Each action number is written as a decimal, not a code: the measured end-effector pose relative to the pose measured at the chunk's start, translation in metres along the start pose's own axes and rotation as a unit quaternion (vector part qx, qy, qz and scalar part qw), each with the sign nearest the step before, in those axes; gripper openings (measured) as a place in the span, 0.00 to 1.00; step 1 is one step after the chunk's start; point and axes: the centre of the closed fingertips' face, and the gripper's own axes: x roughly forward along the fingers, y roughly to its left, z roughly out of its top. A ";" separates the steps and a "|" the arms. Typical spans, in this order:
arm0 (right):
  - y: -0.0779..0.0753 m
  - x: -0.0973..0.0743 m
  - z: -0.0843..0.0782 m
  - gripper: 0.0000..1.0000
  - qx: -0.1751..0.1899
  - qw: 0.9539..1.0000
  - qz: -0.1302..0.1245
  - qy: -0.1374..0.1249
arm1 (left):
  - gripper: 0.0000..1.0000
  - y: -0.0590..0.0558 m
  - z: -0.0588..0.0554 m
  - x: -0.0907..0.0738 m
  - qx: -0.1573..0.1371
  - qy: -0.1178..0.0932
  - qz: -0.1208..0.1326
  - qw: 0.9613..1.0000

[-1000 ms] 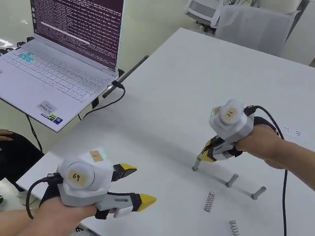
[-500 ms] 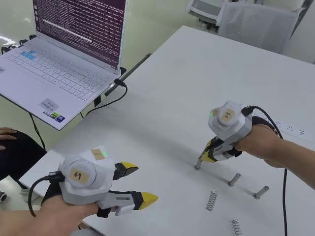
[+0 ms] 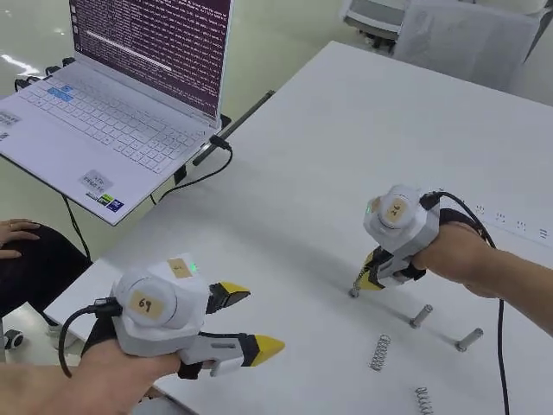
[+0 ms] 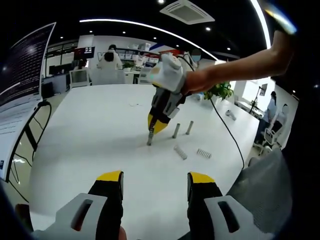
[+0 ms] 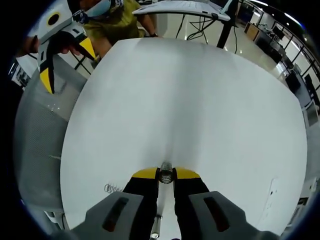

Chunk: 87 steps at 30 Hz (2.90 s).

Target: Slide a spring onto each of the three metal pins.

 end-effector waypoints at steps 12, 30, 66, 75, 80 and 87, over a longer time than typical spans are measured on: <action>0.000 0.014 -0.005 0.09 -0.003 1.000 0.006 0.013 | 0.46 0.001 -0.001 -0.001 -0.004 0.000 0.003 1.000; 0.001 0.015 -0.008 0.10 0.007 1.000 0.010 0.015 | 0.46 0.001 0.000 -0.002 -0.004 -0.001 0.004 1.000; 0.001 -0.048 -0.008 0.23 0.088 0.993 -0.046 -0.068 | 0.47 -0.011 0.007 0.000 0.010 -0.002 -0.012 1.000; -0.005 -0.070 -0.010 0.25 0.147 0.979 -0.069 -0.127 | 0.47 -0.011 0.010 -0.001 0.016 -0.001 -0.013 1.000; -0.010 -0.085 -0.012 0.27 0.178 0.966 -0.086 -0.163 | 0.47 -0.011 0.014 0.000 0.019 -0.002 -0.014 1.000; -0.014 -0.110 -0.021 0.30 0.210 0.950 -0.113 -0.200 | 0.48 -0.009 0.024 0.000 0.025 -0.006 -0.014 1.000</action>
